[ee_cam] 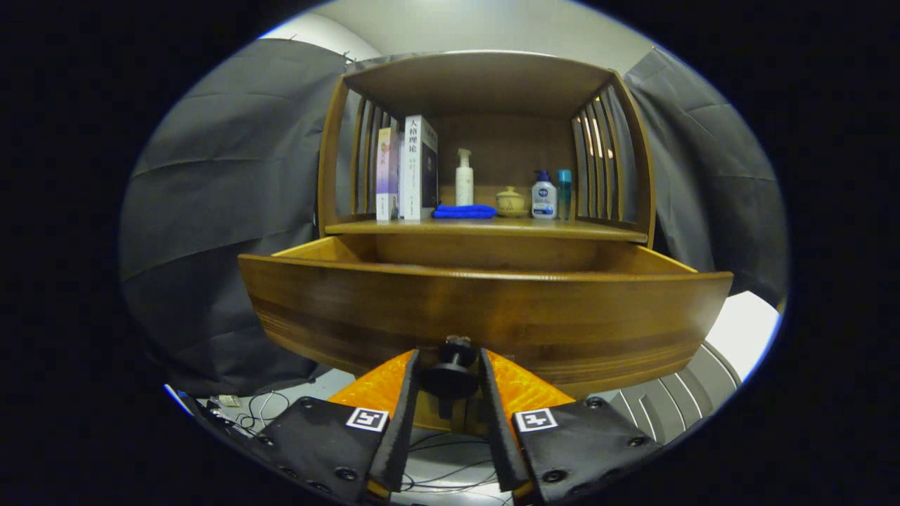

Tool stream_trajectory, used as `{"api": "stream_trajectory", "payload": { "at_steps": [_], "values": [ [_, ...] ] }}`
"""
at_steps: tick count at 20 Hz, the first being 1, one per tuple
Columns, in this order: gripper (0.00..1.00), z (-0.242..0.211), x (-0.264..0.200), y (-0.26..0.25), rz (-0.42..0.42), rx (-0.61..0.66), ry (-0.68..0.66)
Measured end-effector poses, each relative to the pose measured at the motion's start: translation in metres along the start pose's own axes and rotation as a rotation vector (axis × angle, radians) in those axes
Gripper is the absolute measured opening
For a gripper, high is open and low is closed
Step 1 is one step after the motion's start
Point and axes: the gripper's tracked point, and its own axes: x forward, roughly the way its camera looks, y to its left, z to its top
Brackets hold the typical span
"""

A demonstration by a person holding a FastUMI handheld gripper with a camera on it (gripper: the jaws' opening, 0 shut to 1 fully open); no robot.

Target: Pull open the drawer, take out the items inside it, and place them on the countertop above the cabinet.

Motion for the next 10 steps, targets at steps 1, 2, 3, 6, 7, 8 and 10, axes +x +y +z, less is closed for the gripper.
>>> {"api": "stream_trajectory", "payload": {
  "at_steps": [1,2,3,6,7,8,10],
  "values": [
    [0.61,0.008,-0.001,-0.001,0.003,0.002,-0.029],
    [0.67,0.018,-0.003,-0.002,0.008,0.004,-0.051],
    [0.74,0.025,-0.004,-0.005,0.009,0.004,-0.071],
    [0.83,0.053,-0.008,-0.014,0.005,0.006,-0.124],
    [0.84,0.061,-0.009,-0.014,0.010,0.011,-0.135],
    [0.86,0.069,-0.008,-0.017,0.010,0.018,-0.139],
    [0.88,0.086,-0.003,-0.024,0.009,0.038,-0.135]
  ]
}}
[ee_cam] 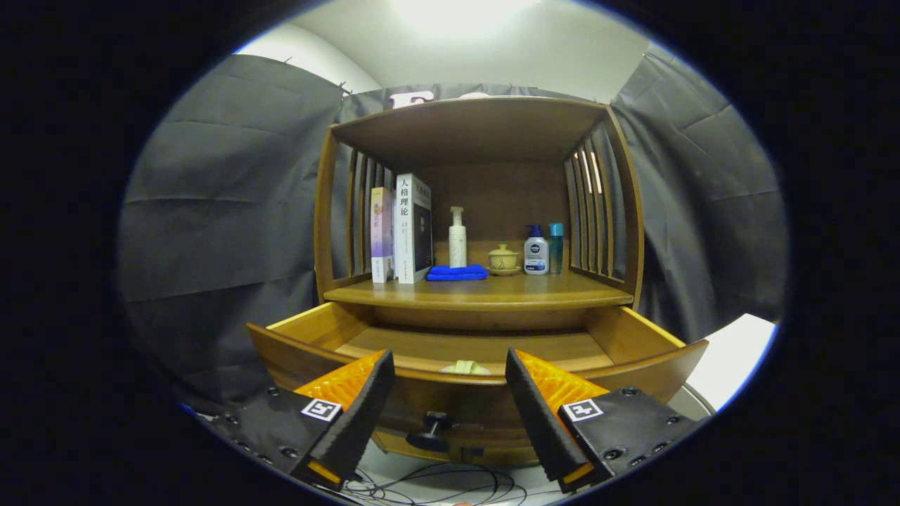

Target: Pull open the drawer, take out the items inside it, and place them on the countertop above the cabinet.

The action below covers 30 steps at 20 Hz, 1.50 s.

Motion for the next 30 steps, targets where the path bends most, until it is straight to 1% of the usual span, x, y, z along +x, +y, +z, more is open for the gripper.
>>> {"api": "stream_trajectory", "payload": {
  "at_steps": [3,6,9,13,16,20,23,27,29,30],
  "values": [
    [0.92,0.023,0.016,-0.010,-0.003,0.040,0.019],
    [0.97,0.031,0.035,-0.006,0.034,0.080,0.114],
    [0.97,0.033,0.059,-0.014,0.034,0.044,0.198],
    [0.97,0.015,0.091,-0.007,0.088,0.049,0.374],
    [0.97,-0.005,0.110,-0.011,0.091,0.027,0.489],
    [0.97,-0.032,0.117,-0.007,0.121,0.028,0.633],
    [0.97,-0.059,0.116,-0.010,0.124,0.003,0.748],
    [0.97,-0.090,0.112,-0.018,0.087,0.082,0.876],
    [0.97,-0.097,0.114,-0.022,0.075,0.093,0.910],
    [0.92,-0.098,0.115,-0.022,0.078,0.098,0.915]
  ]
}}
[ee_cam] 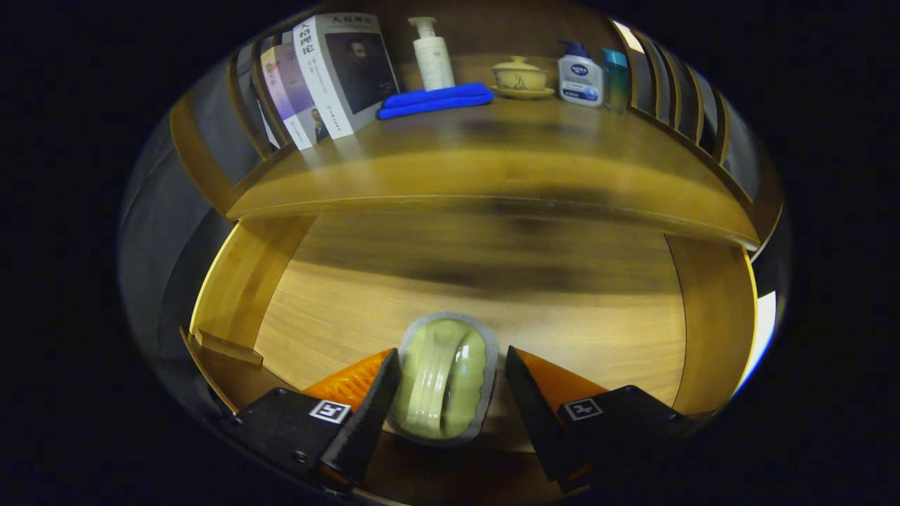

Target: Pull open the drawer, take out the items inside it, and place them on the countertop above the cabinet.

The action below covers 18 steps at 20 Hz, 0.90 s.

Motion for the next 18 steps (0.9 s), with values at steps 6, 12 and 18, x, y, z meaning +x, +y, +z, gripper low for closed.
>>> {"api": "stream_trajectory", "payload": {
  "at_steps": [6,12,18],
  "values": [
    [0.48,0.005,-0.001,0.003,0.033,0.020,-0.008],
    [0.18,0.011,-0.008,0.002,0.034,-0.024,-0.086],
    [0.18,0.028,-0.035,0.014,0.050,-0.089,-0.200]
  ]
}}
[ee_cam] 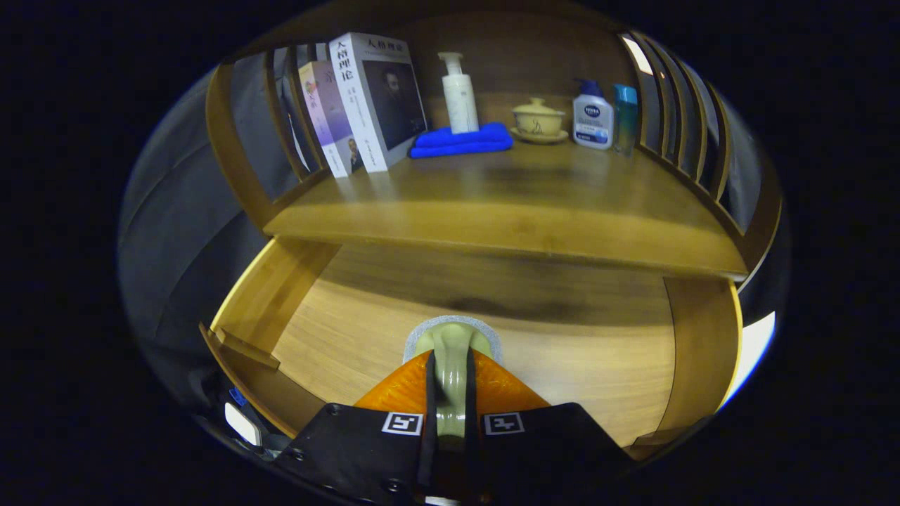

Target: Pull open the drawer, take out the items inside it, and place them on the countertop above the cabinet.

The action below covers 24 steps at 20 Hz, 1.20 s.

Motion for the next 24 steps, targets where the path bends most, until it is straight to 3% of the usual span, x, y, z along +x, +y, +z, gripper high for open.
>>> {"api": "stream_trajectory", "payload": {
  "at_steps": [13,24],
  "values": [
    [0.17,0.079,-0.064,0.029,0.050,-0.066,-0.235],
    [0.17,0.153,-0.020,-0.007,-0.019,0.135,-0.300]
  ]
}}
